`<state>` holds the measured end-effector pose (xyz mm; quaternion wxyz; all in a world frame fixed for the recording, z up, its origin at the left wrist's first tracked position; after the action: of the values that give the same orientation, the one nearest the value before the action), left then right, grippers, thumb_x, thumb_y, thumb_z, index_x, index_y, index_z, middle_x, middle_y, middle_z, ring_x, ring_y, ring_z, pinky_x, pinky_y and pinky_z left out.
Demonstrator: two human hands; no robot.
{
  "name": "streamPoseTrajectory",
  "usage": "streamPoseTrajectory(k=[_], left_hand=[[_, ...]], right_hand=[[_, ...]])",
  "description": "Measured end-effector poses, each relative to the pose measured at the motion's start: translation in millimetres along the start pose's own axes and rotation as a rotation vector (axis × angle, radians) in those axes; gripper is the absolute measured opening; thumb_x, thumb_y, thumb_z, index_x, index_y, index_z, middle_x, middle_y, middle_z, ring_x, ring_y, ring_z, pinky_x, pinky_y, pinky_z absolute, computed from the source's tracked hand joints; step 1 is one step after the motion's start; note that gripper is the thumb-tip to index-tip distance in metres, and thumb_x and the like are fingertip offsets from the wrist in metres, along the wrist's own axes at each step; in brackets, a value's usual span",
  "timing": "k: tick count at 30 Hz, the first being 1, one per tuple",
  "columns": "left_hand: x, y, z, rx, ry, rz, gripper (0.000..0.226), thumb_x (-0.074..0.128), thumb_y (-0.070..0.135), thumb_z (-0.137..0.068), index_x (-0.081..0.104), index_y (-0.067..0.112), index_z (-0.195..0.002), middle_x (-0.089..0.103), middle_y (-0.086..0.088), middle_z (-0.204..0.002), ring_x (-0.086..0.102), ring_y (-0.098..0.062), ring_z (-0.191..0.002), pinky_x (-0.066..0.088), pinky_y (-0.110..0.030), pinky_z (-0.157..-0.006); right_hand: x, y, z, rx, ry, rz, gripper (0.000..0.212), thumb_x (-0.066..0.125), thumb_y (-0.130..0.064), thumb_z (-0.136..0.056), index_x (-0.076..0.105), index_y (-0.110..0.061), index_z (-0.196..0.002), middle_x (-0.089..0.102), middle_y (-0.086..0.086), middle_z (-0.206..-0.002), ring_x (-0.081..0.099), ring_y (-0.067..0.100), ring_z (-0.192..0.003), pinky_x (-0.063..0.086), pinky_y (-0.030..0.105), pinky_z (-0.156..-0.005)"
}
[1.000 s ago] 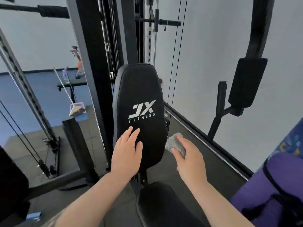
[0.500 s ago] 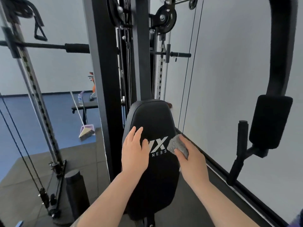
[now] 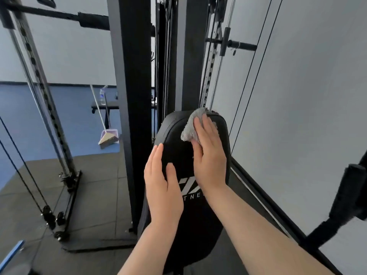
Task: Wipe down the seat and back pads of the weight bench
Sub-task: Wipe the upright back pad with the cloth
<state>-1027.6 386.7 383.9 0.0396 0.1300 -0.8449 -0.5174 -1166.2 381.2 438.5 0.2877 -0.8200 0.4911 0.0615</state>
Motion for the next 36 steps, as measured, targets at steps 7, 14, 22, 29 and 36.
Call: streamPoseTrajectory(k=[7,14,22,29,36], left_hand=[[8,21,-23,-0.01,-0.024,-0.027,0.046,0.04,0.018,-0.099,0.036,0.026,-0.144,0.035,0.013,-0.149,0.026,0.001,-0.138,0.023,-0.022,-0.113],[1,55,-57,-0.032,-0.244,-0.196,0.041,0.038,0.02,-0.1,0.041,0.026,-0.14,0.045,0.007,-0.141,0.044,-0.01,-0.127,0.036,-0.023,-0.099],[-1,74,-79,0.112,-0.662,-0.556,0.046,0.036,0.02,-0.1,0.033,0.023,-0.145,0.055,-0.004,-0.125,0.051,-0.004,-0.053,0.035,-0.009,-0.041],[-9,57,-83,0.304,-0.756,-0.528,0.047,0.04,0.021,-0.099,0.033,0.027,-0.145,0.039,0.007,-0.145,0.039,-0.008,-0.132,0.03,-0.023,-0.108],[17,60,-107,0.504,-0.725,-0.277,0.04,0.04,0.014,-0.099,0.045,0.024,-0.138,0.041,0.01,-0.146,0.031,-0.001,-0.137,0.025,-0.023,-0.114]], right_hand=[[1,3,29,-0.083,0.065,0.029,0.046,0.052,-0.016,-0.096,0.043,-0.01,-0.141,0.041,0.005,-0.148,0.032,0.014,-0.141,0.024,0.025,-0.117],[14,-10,35,0.009,-0.017,0.012,0.055,0.055,-0.01,-0.095,0.033,-0.016,-0.145,0.033,-0.001,-0.152,0.022,0.007,-0.143,0.02,0.019,-0.116],[-3,-12,12,0.082,-0.049,-0.064,0.044,0.05,-0.014,-0.098,0.043,-0.015,-0.142,0.036,-0.004,-0.15,0.028,0.006,-0.14,0.016,0.009,-0.113],[14,-5,60,0.12,-0.087,-0.062,0.049,0.053,-0.012,-0.097,0.039,-0.016,-0.144,0.036,-0.002,-0.152,0.033,0.009,-0.14,0.035,0.034,-0.113],[-17,-21,5,0.11,0.218,-0.113,0.043,0.052,-0.007,-0.097,0.044,-0.008,-0.14,0.036,0.001,-0.149,0.034,0.014,-0.141,0.029,0.026,-0.115]])
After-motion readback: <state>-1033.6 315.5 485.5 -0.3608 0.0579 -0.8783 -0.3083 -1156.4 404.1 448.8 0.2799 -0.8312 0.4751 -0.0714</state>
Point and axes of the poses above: each hand's wrist, its own z-axis away from the middle knuckle, its own x-axis out of the palm, y = z × x, the point moved 8 cm from there along -z, towards the middle knuckle
